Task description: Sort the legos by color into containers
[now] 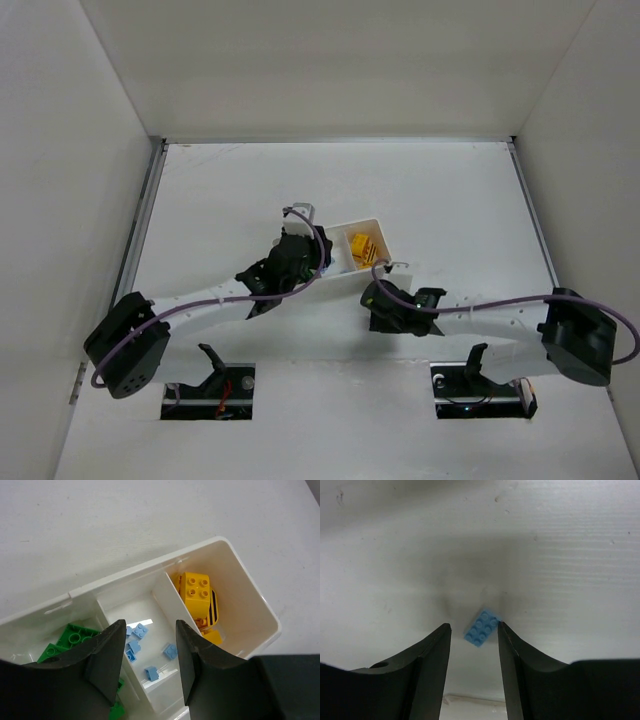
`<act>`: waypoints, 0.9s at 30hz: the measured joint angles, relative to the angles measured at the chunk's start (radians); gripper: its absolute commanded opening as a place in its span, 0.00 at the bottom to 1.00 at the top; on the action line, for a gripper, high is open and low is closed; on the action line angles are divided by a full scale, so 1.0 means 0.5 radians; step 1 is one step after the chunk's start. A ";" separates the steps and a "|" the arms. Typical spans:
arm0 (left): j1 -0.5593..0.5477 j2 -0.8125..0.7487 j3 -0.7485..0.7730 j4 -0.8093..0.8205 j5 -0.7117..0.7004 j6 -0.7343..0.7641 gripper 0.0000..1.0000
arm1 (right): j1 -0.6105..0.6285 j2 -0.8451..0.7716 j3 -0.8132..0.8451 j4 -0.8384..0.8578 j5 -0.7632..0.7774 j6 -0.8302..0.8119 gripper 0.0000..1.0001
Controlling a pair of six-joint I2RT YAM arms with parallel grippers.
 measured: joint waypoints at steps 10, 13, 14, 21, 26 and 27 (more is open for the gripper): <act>0.000 -0.011 -0.069 0.042 0.000 -0.030 0.42 | 0.062 0.345 0.259 -0.063 0.179 -0.100 0.33; 0.000 -0.020 -0.069 0.045 0.000 -0.031 0.42 | 0.111 0.406 0.306 -0.115 0.249 -0.100 0.31; 0.000 -0.031 -0.073 0.048 0.000 -0.031 0.42 | 0.125 0.422 0.317 -0.125 0.269 -0.099 0.30; 0.033 -0.140 -0.137 0.066 -0.002 -0.044 0.44 | 0.227 0.481 0.352 -0.166 0.385 -0.038 0.13; 0.107 -0.272 -0.206 0.066 -0.014 -0.076 0.53 | 0.280 0.439 0.352 -0.240 0.433 0.010 0.12; 0.126 -0.317 -0.227 0.066 -0.019 -0.084 0.54 | 0.291 0.410 0.352 -0.268 0.432 0.012 0.13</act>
